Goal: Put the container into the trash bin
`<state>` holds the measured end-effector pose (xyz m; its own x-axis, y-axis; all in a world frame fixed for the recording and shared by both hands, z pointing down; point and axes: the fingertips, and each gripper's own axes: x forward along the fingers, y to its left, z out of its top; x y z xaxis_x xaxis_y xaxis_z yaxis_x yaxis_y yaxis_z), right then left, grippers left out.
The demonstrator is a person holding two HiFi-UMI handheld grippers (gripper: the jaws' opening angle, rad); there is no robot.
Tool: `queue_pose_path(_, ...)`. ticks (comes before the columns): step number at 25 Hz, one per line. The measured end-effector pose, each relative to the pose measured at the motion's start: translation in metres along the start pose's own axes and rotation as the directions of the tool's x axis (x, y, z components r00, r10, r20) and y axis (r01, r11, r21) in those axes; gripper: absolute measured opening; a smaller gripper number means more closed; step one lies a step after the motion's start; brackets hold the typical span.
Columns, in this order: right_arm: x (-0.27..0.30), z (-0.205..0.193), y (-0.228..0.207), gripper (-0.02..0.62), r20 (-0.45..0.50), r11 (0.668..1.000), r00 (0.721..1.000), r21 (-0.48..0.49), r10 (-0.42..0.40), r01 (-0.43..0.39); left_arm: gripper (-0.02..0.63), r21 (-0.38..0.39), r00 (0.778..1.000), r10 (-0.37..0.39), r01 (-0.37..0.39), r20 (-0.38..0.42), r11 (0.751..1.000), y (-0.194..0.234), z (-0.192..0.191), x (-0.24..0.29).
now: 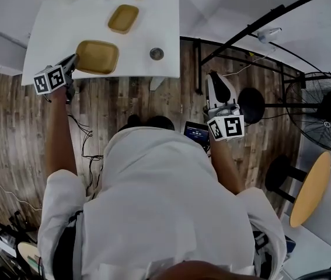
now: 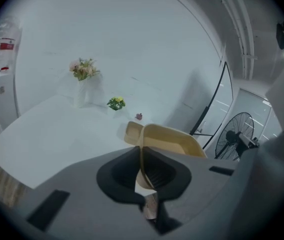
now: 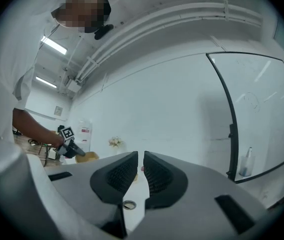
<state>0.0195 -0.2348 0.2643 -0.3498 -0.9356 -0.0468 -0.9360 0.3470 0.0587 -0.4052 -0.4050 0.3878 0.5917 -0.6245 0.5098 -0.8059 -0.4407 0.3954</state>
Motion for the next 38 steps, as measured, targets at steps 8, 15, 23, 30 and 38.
queue_pose_path(8, -0.091, 0.002, -0.033, 0.049, 0.032, 1.000, 0.999, -0.005, 0.009, -0.009, 0.020, 0.036, 0.997, -0.069, 0.068, 0.016, 0.997, -0.122, -0.033, -0.007)
queue_pose_path(15, -0.161, -0.011, -0.051, 0.049, 0.017, 1.000, 1.000, 0.016, -0.005, 0.005, 0.020, 0.049, 0.997, -0.073, 0.074, -0.018, 0.996, -0.191, -0.082, -0.020)
queue_pose_path(23, -0.246, -0.040, -0.071, 0.049, -0.024, 0.998, 0.999, 0.063, -0.026, 0.028, 0.020, 0.041, 0.993, -0.073, 0.077, -0.097, 0.996, -0.256, -0.155, -0.021)
queue_pose_path(30, -0.274, -0.088, -0.070, 0.049, -0.097, 0.993, 0.994, 0.107, -0.042, 0.052, 0.020, 0.012, 0.983, -0.082, 0.085, -0.162, 0.996, -0.266, -0.219, 0.001)
queue_pose_path(38, -0.263, -0.152, -0.066, 0.049, -0.187, 0.996, 0.982, 0.076, -0.040, 0.055, 0.020, -0.003, 0.966, -0.085, 0.087, -0.244, 0.996, -0.249, -0.315, 0.054)
